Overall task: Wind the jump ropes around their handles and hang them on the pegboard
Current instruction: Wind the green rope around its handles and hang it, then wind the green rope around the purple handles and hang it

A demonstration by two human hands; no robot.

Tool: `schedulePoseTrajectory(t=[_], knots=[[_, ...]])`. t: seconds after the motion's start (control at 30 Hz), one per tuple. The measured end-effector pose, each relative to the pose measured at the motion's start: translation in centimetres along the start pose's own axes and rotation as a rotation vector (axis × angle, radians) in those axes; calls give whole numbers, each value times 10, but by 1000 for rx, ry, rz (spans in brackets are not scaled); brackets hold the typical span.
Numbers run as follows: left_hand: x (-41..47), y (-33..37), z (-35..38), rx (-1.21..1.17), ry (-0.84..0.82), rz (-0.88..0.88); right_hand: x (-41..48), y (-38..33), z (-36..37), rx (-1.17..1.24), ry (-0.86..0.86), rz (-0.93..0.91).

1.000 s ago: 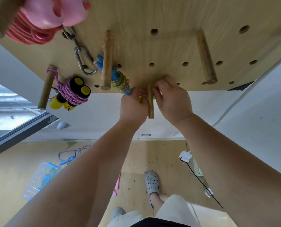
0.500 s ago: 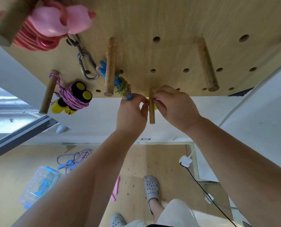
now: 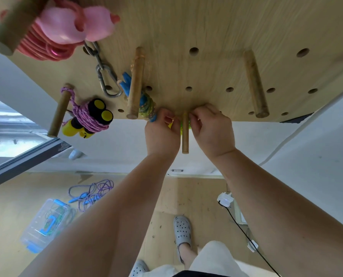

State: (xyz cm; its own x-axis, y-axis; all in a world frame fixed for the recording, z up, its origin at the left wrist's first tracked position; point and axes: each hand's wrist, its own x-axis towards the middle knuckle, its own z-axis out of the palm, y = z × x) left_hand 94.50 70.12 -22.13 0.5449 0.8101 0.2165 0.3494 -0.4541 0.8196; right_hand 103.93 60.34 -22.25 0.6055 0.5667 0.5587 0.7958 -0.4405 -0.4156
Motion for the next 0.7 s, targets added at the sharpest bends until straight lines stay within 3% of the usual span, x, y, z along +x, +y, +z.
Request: schedulePoseTrajectory(t=[0.1,0.23,0.4,0.57,0.7], knots=[[1,-1,-1,36,-15,-42,-4,-7,4,75,29,119],[-11,-7,-15,126,-183,-126,-26,-7,-3,236,31,272],[-51,-40,-52,176,-408,-217,-70,-6,-14,219,-107,494],[-89,-99,-123,203,-401,-325,-129,-42,-1,216,-362,679],[-119,-155,-203,219,-361,-441,-172,-110,23,305,-488,704]])
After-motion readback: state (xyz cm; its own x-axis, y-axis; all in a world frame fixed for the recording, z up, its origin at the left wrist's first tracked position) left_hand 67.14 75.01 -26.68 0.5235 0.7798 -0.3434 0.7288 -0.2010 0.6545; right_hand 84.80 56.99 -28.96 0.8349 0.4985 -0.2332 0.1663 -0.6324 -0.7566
